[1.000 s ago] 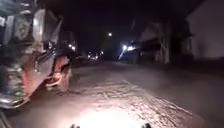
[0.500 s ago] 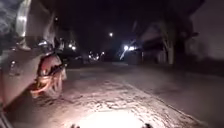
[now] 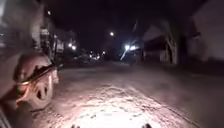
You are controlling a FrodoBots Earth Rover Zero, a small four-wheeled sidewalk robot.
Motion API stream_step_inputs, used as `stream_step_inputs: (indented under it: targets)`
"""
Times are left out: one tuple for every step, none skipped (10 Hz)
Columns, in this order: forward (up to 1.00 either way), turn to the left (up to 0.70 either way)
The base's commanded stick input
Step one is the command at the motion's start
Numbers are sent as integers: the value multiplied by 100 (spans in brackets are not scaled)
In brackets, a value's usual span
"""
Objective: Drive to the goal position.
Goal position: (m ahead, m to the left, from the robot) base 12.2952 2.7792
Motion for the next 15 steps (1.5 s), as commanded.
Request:
stream_step_inputs:
  targets:
    - [70,0]
    - [70,0]
    - [70,3]
    - [70,26]
    - [70,35]
    - [70,20]
    - [70,0]
    - [70,0]
    - [70,0]
    - [70,0]
    - [70,0]
    - [70,0]
    - [70,0]
    - [70,0]
    - [70,18]
